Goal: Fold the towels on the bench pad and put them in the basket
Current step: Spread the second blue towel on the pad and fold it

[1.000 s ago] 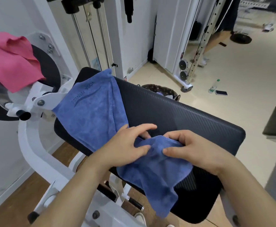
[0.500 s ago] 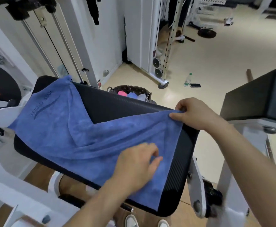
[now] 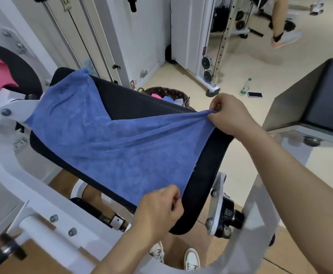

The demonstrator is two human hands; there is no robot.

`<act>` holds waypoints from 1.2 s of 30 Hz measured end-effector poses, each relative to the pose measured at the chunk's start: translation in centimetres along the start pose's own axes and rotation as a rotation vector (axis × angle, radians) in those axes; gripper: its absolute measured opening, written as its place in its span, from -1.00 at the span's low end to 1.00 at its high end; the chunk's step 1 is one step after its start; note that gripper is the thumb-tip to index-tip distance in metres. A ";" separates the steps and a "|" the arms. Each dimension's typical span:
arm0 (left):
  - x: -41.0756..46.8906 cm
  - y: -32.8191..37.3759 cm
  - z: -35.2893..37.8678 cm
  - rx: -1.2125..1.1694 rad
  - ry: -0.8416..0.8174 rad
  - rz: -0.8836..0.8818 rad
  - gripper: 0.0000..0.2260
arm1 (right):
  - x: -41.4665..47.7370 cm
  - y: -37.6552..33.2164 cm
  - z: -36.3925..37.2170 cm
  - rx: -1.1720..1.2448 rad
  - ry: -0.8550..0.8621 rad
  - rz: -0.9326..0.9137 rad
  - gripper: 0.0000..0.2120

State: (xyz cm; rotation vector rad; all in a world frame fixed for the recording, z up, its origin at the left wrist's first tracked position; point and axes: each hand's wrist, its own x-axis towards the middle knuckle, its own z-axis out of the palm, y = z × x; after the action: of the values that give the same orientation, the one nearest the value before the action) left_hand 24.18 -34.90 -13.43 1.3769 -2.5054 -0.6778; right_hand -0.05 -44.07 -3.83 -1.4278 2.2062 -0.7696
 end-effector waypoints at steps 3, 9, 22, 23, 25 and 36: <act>-1.5 1.5 -0.1 -0.045 -0.021 0.039 -0.95 | -0.8 1.1 -0.7 -0.024 0.069 0.040 -0.80; -1.2 2.8 1.8 -0.121 -0.107 0.087 -0.76 | -1.5 2.3 -1.4 -0.150 0.178 0.004 -0.76; 2.7 -2.5 -7.4 -0.289 0.191 -0.025 -0.81 | -4.0 0.0 -1.1 -0.270 0.205 -0.257 -0.71; 3.8 -3.4 -9.1 -0.258 0.236 -0.034 -0.80 | -3.7 -1.0 -0.9 -0.206 0.187 -0.273 -0.75; 6.4 -5.4 -12.3 -0.202 0.316 -0.051 -0.78 | -2.8 -3.1 -0.2 -0.092 0.128 -0.289 -0.78; 17.5 -16.6 -17.6 0.231 0.114 0.024 -0.74 | 1.9 -9.2 7.4 -0.434 -0.242 -0.345 -0.93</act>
State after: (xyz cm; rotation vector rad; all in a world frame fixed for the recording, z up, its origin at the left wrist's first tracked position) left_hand 33.84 -62.36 -6.86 1.4113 -2.5670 -0.3018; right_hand 10.01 -50.50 -3.73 -2.0265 2.0397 -0.1960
